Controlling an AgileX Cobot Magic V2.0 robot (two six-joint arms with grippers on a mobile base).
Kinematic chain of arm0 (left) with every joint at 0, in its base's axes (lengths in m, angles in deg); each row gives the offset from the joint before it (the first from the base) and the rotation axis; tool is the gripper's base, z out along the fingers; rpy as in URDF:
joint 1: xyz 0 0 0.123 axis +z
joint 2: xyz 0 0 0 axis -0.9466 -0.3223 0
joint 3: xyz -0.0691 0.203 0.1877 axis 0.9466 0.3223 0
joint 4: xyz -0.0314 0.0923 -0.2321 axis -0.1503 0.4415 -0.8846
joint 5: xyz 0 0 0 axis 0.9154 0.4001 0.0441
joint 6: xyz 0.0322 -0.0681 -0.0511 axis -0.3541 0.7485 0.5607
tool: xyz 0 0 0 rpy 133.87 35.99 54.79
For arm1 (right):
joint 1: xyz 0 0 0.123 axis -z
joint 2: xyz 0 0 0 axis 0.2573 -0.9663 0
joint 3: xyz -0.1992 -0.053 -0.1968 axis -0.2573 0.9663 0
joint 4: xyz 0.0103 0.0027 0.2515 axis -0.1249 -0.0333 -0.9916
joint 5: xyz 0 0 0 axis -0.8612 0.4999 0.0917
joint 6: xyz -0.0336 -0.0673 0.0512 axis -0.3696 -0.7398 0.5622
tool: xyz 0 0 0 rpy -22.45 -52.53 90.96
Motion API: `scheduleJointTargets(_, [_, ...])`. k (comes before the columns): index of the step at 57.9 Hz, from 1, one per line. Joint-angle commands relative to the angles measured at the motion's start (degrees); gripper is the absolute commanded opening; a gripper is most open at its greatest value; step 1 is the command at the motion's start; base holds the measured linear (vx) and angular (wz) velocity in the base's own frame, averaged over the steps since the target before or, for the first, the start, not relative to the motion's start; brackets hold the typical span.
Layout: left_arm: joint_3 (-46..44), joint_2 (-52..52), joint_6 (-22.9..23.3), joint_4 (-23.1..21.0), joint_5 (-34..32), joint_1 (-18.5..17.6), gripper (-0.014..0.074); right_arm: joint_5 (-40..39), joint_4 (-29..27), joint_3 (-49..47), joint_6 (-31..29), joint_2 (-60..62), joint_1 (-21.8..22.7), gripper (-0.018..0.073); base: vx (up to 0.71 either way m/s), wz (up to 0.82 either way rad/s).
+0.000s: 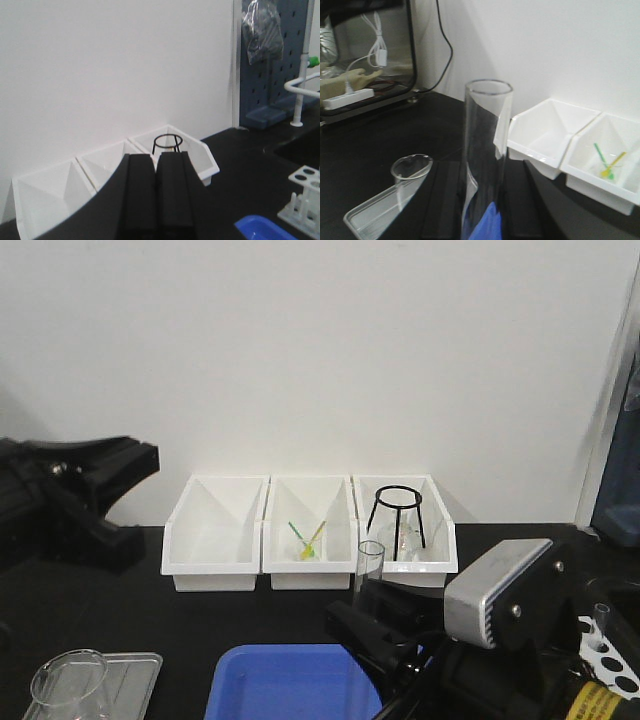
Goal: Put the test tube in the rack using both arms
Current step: 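Open the left gripper and withdraw it from the test tube, then carry the test tube with the right gripper above the white rack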
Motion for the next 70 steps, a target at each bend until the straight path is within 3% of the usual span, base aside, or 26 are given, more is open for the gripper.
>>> scheduleJointTargets(1, [3.03, 2.55, 0.60, -0.97, -1.07, 0.18, -0.0008, -5.46, -5.53, -2.10, -2.40, 0.77, 4.31, -0.0011, 0.00, 0.00])
scheduleJointTargets(7, [10.51, 4.55, 0.53, -0.97, -0.55, 0.18, -0.0007, -5.69, -8.01, -1.97, -3.43, 1.28, 13.14, -0.0011, 0.00, 0.00])
scheduleJointTargets(19, [18.66, 6.77, 0.58, -0.97, -0.48, 0.18, -0.0007, -4.01, -3.65, -1.97, -3.69, 3.13, 32.66, -0.0011, 0.00, 0.00])
scheduleJointTargets(24, [19.46, 6.77, 0.58, -0.97, -0.05, 0.18, -0.0007, -4.33, -1.20, -1.80, -3.69, 3.89, 38.81, -0.0011, 0.00, 0.00])
scheduleJointTargets(30, [19.58, 6.77, 0.53, -0.97, 0.11, 0.18, -0.0007, -12.16, -1.30, 2.32, -3.64, 4.42, 45.06, -0.0011, 0.00, 0.00])
scheduleJointTargets(41, [19.58, 6.77, 0.34, -0.97, 1.26, 0.18, -0.0007, -30.57, -1.90, 13.58, -5.80, 2.31, 49.94, -0.0011, 0.00, 0.00])
scheduleJointTargets(57, [19.58, 6.66, -0.10, -0.75, 3.31, 0.18, -0.0007, -38.67, -0.97, 13.89, -5.73, -6.81, 49.94, -0.0011, 0.00, 0.00])
scheduleJointTargets(70, [19.58, 6.66, -0.71, -0.70, 3.95, 0.18, -0.0007, -43.91, 4.26, 13.89, -5.79, -11.90, 49.94, -0.0011, 0.00, 0.00])
